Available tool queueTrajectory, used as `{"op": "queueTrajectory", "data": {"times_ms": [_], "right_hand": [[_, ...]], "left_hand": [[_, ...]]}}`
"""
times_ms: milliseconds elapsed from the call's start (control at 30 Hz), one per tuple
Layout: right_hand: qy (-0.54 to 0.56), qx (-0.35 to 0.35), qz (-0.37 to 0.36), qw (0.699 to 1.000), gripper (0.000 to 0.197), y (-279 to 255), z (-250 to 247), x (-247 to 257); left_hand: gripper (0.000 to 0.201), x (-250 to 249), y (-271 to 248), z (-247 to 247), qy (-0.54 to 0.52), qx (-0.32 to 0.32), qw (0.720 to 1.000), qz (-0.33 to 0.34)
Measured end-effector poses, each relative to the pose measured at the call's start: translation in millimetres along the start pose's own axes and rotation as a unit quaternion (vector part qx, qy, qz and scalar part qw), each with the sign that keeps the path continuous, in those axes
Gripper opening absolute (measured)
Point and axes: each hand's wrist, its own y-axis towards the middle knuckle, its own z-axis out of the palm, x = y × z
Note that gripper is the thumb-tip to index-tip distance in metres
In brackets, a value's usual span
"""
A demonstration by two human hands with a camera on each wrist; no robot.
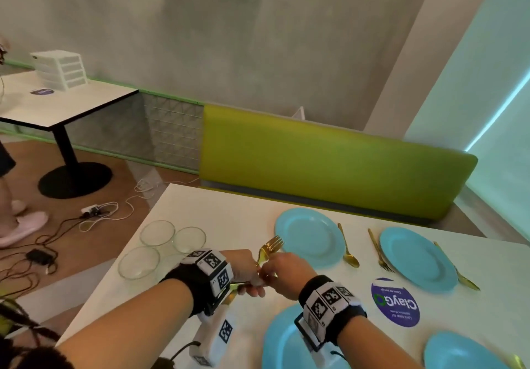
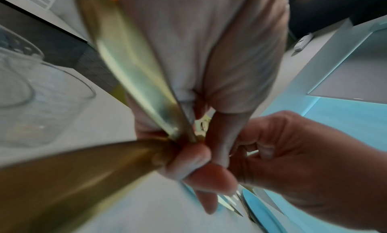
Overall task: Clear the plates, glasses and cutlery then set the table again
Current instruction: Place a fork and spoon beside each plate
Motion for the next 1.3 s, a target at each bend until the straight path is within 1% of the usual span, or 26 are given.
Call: {"op": "queueTrajectory", "data": {"times_ms": [133, 233, 300, 400, 467, 567, 633, 767, 833, 967, 1000, 1033, 1067, 1100, 1200, 1233, 1300], "right_hand": [[0.035, -0.023, 0.037, 0.998, 0.026, 9, -5, 21], [0.038, -0.022, 0.069, 0.997, 0.025, 15, -9, 21], [0.059, -0.011, 0.109, 0.992, 0.023, 18, -6, 15], [0.116, 0.000, 0.180, 0.977, 0.017, 25, 5, -2], [0.142, 0.011, 0.215, 0.966, 0.017, 31, 12, -14], [0.172, 0.011, 0.258, 0.951, 0.021, 46, 17, -24], [0.196, 0.002, 0.290, 0.937, 0.022, 59, 20, -30], [0.200, 0.007, 0.346, 0.917, 0.028, 96, 24, -44], [0.217, 0.009, 0.359, 0.908, 0.030, 114, 25, -51], [0.188, 0.020, 0.372, 0.909, 0.036, 147, 22, -59], [0.178, 0.029, 0.358, 0.916, 0.033, 156, 26, -64], [0.173, 0.030, 0.361, 0.916, 0.028, 164, 27, -67], [0.181, 0.026, 0.370, 0.911, 0.027, 170, 28, -70], [0.201, 0.009, 0.384, 0.901, 0.029, 177, 26, -71], [0.242, -0.015, 0.399, 0.884, 0.030, 188, 26, -73], [0.253, -0.016, 0.409, 0.877, 0.029, 191, 28, -74], [0.248, 0.016, 0.412, 0.877, 0.023, 198, 33, -76]], "left_hand": [[0.019, 11, -17, -25, -0.006, -0.025, 1.000, -0.011], [0.025, 23, -18, -43, -0.025, -0.051, 0.998, -0.027], [0.027, 33, -16, -53, -0.052, -0.077, 0.995, -0.037], [0.028, 46, -10, -65, -0.093, -0.120, 0.987, -0.047], [0.024, 52, -5, -70, -0.125, -0.143, 0.981, -0.049], [0.019, 54, 2, -80, -0.172, -0.155, 0.972, -0.044], [0.020, 52, 7, -87, -0.180, -0.163, 0.969, -0.038], [0.018, 37, 23, -104, -0.198, -0.165, 0.966, -0.024], [0.019, 29, 34, -112, -0.212, -0.170, 0.962, -0.021], [0.026, 18, 59, -121, -0.240, -0.166, 0.956, -0.023], [0.028, 17, 65, -122, -0.244, -0.169, 0.955, -0.024], [0.029, 15, 71, -123, -0.246, -0.171, 0.954, -0.025], [0.030, 14, 76, -123, -0.248, -0.170, 0.953, -0.027], [0.032, 14, 82, -124, -0.249, -0.169, 0.953, -0.028], [0.033, 12, 94, -125, -0.255, -0.170, 0.952, -0.032], [0.033, 11, 97, -126, -0.258, -0.171, 0.950, -0.033], [0.032, 10, 104, -127, -0.264, -0.172, 0.949, -0.033]]}}
